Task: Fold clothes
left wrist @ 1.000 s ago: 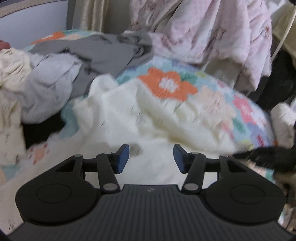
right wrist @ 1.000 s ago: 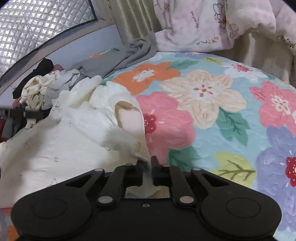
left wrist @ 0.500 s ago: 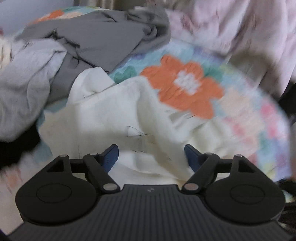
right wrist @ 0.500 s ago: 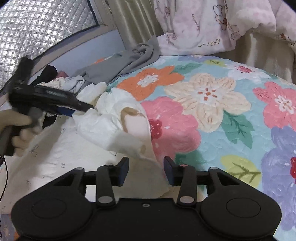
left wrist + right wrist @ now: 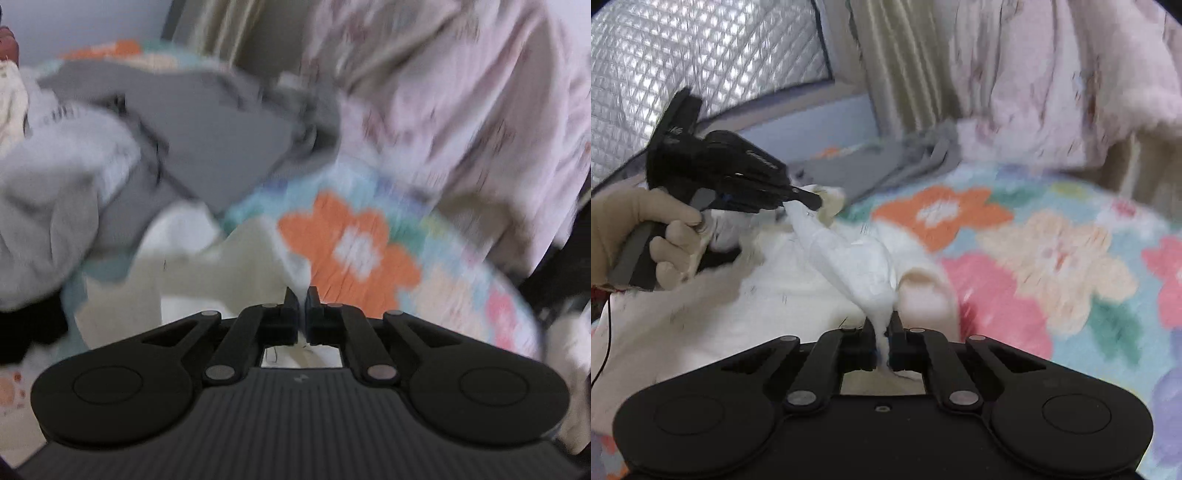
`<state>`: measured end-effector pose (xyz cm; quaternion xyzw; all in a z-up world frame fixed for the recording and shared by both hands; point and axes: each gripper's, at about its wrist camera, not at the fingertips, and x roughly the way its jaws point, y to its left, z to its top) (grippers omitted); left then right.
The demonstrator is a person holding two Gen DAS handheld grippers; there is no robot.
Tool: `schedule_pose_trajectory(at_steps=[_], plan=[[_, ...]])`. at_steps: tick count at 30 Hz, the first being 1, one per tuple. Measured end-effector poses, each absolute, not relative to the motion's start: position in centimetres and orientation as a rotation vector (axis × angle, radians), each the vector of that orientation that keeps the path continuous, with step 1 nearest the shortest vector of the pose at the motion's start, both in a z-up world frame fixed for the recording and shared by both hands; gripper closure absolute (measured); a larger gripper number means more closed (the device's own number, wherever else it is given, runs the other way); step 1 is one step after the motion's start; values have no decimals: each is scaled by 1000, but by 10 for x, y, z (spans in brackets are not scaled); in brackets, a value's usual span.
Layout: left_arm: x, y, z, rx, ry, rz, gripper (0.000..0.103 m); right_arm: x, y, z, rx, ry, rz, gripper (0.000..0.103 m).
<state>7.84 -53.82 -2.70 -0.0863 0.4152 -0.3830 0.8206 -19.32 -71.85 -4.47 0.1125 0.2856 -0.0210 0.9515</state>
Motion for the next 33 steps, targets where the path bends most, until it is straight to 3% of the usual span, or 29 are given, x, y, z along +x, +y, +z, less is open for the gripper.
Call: schedule_pose_trajectory(at_steps=[12,15,17,19,23,27,33], plan=[[76,-586,-19,93,707,-810,96,-177,-760,-83,370,613,-97,96],[62,-576,-18,198,710,-810,82,-182,-759,-80,334,621,-157,88],[48,-563,-16,275,696,-798,65,-186,-762,-72,326,616,-201,78],[33,-541,-13,323,682,-782,57,-192,-766,-65,339,601,-236,68],[9,-474,-20,274,768,-703,48,-209,-768,-52,386,581,-232,60],[-10,-401,-40,207,885,-551,46,-229,-737,-37,317,598,-209,51],[-53,-297,-66,189,943,-322,45,-239,-683,-16,161,426,-223,18]])
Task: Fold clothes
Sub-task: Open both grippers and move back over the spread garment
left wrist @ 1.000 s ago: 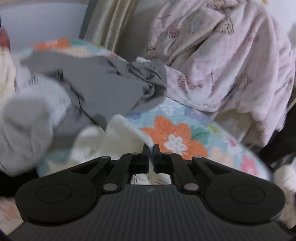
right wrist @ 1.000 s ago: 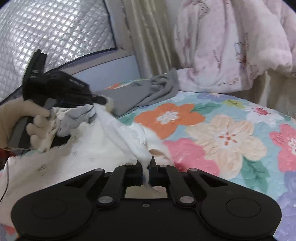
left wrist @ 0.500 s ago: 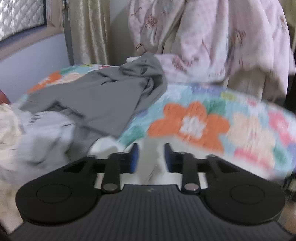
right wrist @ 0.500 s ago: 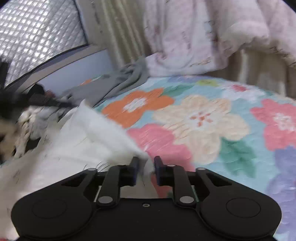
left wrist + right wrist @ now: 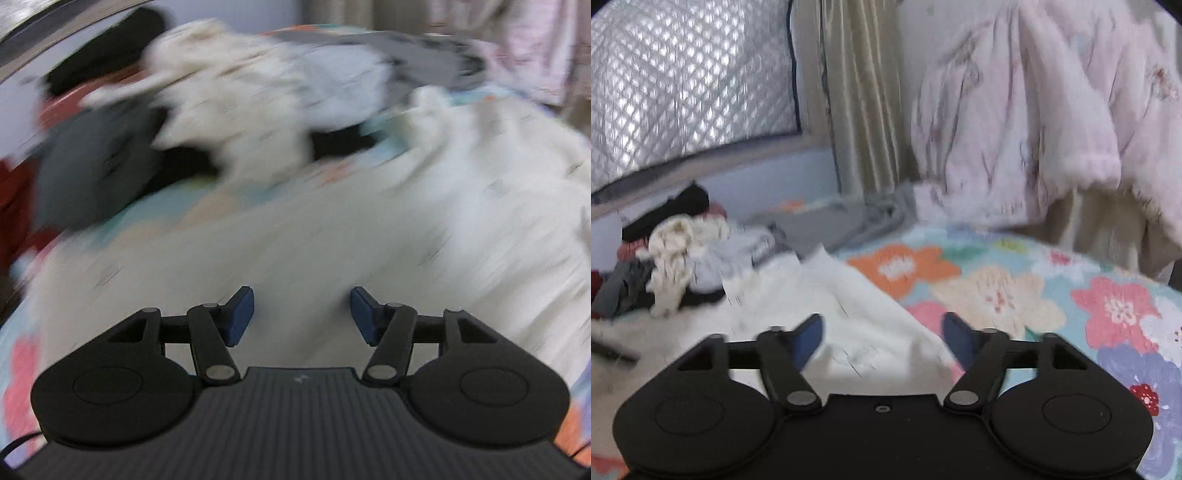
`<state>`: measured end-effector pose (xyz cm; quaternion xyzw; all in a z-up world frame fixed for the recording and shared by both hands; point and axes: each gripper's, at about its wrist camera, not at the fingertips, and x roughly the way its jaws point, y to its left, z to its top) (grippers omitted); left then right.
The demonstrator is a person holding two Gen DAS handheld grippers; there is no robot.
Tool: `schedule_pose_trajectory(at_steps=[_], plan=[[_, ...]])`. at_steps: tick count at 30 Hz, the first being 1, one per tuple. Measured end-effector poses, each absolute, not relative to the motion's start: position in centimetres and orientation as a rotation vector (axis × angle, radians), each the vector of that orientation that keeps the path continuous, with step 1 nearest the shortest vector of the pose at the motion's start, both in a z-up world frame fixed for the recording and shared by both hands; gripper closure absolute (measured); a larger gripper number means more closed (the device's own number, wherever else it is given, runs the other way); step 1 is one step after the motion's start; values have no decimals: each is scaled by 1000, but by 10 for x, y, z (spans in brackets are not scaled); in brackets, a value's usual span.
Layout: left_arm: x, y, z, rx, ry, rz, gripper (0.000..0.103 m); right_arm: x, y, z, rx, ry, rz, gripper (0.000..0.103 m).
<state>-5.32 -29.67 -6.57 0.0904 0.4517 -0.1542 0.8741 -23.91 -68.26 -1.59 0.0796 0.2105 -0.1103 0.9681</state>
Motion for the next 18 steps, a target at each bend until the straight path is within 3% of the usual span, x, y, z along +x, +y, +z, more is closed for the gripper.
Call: schedule_pose_trajectory(at_steps=[2,10,18], plan=[[-71,-264,-68,163,955,-267,43,-239,-667,-15,167,408,-205,12],[-122,-150,-55,173,915,-56,38,-232,-622,-30,206,536,56,13],[-173,-32,-32,141,854,200,34,-241,-582,-10,203,530,245,13]])
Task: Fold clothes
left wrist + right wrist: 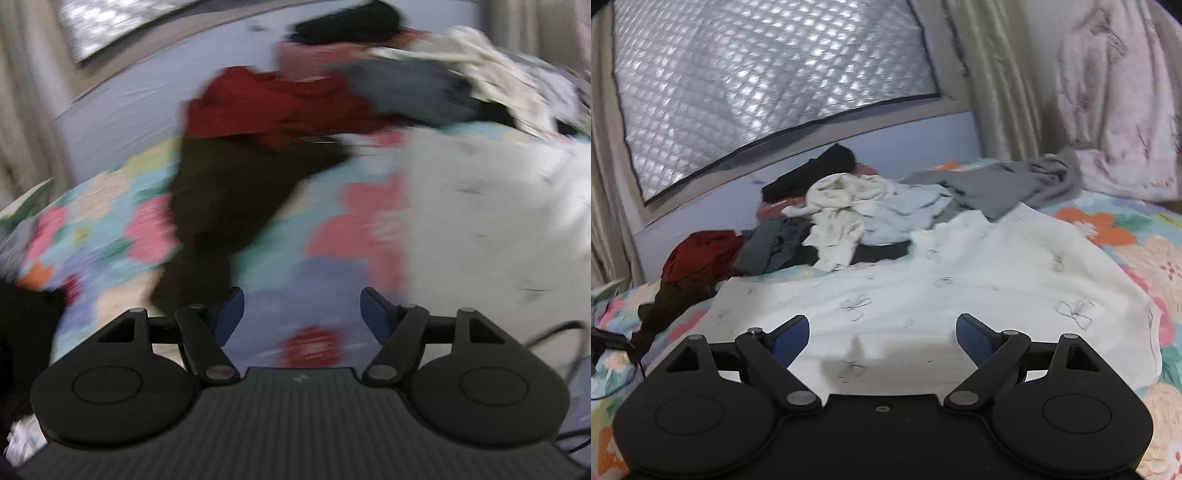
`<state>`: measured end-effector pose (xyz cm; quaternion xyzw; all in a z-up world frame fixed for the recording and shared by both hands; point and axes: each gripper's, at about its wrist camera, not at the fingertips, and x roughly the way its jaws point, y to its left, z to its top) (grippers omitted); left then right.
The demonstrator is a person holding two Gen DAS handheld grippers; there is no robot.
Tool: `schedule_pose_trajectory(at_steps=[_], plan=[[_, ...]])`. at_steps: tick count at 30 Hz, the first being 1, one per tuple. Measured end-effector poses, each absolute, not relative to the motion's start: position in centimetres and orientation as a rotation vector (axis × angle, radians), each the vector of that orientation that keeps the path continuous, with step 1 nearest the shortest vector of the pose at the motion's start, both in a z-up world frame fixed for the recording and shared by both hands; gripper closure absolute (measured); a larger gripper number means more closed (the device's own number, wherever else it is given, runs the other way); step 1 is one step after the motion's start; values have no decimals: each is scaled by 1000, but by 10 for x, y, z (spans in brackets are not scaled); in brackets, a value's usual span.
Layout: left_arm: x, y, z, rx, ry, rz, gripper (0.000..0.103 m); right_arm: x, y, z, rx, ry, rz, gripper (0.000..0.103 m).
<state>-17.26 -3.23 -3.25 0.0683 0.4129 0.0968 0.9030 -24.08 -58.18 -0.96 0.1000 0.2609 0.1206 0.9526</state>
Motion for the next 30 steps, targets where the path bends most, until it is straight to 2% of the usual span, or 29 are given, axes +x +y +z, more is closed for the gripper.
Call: schedule_pose_trajectory(at_steps=[5,12,16,19,26,30], plan=[[-178,48,8,126,793,387,34,-248,-570,-4,176,566,276,13],[-164,105,86,363,714,489,34,-255,-561,0,156,582,317,13],[-165,101,125,184,678,384,34,-257,-545,-19,67,637,286,13],[-167,69,95,9,771,210,34,-264,-521,-32,-41,640,326,13],[-168,-42,-44,-345,1070,-134,34,-278,-463,-45,-271,619,413,21],[-165,-71,-79,-476,1126,-206,34,-279,-452,-46,-347,596,401,21]])
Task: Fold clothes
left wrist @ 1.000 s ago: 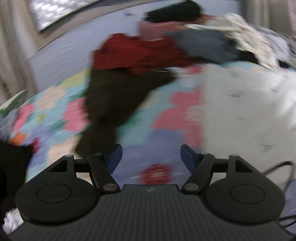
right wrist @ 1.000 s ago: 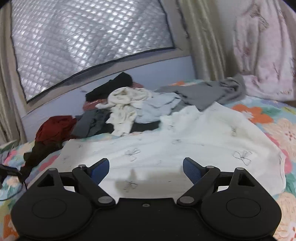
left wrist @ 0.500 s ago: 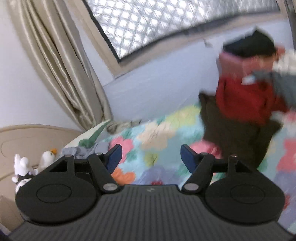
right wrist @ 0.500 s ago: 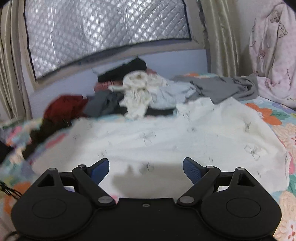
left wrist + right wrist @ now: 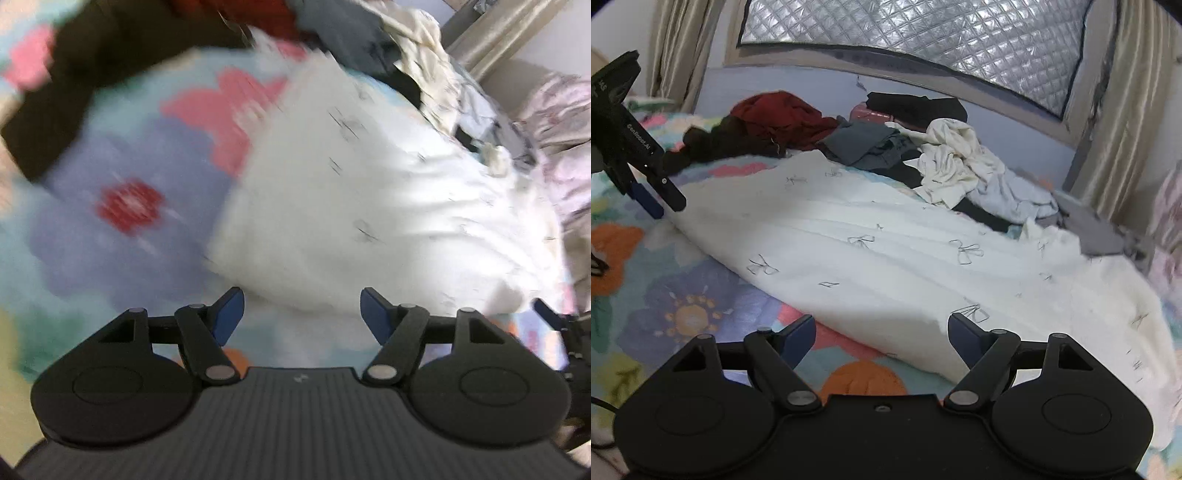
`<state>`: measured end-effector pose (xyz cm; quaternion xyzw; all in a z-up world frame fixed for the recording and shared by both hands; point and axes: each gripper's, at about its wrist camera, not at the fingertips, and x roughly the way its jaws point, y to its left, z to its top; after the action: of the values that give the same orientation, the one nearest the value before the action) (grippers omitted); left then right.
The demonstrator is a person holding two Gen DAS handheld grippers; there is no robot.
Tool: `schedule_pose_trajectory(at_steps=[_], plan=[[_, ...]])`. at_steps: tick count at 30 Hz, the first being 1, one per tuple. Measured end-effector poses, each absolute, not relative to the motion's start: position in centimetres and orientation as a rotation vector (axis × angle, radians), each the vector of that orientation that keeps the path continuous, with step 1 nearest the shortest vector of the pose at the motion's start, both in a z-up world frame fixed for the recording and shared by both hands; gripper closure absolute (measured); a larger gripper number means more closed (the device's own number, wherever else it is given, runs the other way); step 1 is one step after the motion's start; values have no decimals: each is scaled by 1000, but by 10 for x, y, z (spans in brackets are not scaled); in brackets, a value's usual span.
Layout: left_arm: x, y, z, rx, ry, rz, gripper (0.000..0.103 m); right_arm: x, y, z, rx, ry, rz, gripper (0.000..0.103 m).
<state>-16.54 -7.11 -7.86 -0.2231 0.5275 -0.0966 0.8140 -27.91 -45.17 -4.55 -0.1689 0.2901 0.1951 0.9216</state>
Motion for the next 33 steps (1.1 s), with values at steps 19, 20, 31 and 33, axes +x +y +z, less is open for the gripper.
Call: schedule_pose_trajectory(at_steps=[19,20,31,33], plan=[[-142,-123,-69,-62,928,-255,93,-251,-383,-56,-439,539,594,21],[-143,-124,-69,-62,928,-256,93,-251,-378,-58,-457,538,601,21],[-135,-107,-69,-304,990,-233,49,-233,-368,-71,-465,615,610,101],[-131,-108,-72,-306,992,-233,47,-231,-372,-68,-413,620,622,101]])
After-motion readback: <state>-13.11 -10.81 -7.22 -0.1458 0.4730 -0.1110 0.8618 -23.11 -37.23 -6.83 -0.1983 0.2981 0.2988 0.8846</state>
